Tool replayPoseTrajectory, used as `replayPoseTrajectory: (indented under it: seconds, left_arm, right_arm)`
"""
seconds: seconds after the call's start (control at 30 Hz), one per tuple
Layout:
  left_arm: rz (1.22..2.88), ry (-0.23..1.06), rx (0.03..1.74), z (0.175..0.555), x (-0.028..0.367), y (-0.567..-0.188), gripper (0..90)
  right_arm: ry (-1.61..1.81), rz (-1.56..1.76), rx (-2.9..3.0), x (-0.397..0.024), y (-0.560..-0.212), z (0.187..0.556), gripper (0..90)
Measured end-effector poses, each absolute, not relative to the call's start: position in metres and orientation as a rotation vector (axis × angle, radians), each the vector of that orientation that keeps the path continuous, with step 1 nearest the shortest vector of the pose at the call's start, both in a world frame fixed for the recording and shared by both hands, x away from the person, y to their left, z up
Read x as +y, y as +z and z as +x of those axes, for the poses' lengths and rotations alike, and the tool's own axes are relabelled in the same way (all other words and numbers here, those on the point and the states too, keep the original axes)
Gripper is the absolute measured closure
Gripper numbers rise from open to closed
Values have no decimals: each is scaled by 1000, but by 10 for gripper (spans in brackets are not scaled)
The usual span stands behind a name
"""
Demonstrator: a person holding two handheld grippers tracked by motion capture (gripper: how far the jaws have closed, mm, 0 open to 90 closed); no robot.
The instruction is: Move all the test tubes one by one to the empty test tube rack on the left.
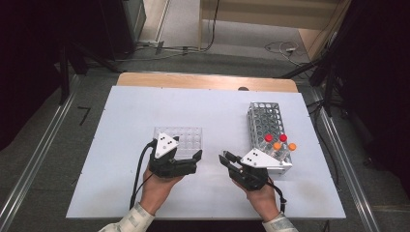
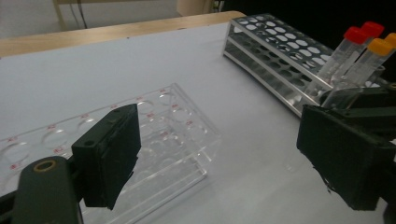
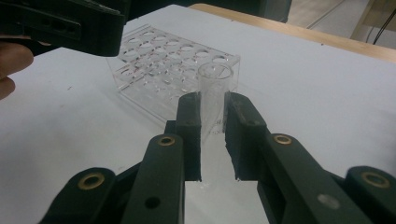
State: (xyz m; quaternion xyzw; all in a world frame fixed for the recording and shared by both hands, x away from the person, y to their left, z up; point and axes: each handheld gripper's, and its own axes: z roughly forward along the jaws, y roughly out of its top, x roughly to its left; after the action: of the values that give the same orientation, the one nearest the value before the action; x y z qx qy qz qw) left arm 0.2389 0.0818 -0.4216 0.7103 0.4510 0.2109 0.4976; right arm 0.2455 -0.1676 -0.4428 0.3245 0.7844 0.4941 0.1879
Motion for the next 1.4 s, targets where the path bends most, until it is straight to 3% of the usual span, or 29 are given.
replayPoseTrajectory:
  seconds: [0.23, 0.47, 0.73, 1.1, 1.4]
  left_arm:
    - [1747, 455, 1011, 239, 63, -418, 239]
    - [1753, 377, 922, 239, 51, -413, 430]
    - [1794, 343, 914, 242, 45, -416, 527]
    - [1823, 321, 902, 245, 40, -420, 744]
    - [1819, 324, 894, 245, 41, -420, 771]
  right_arm:
    - [1386, 900, 2217, -162, -445, 246, 736]
    - [1386, 886, 2224, -155, -446, 244, 736]
    - [1379, 856, 2232, -148, -448, 241, 736]
    - [1370, 833, 2214, -148, -447, 240, 736]
    - [1376, 845, 2221, -149, -447, 240, 727]
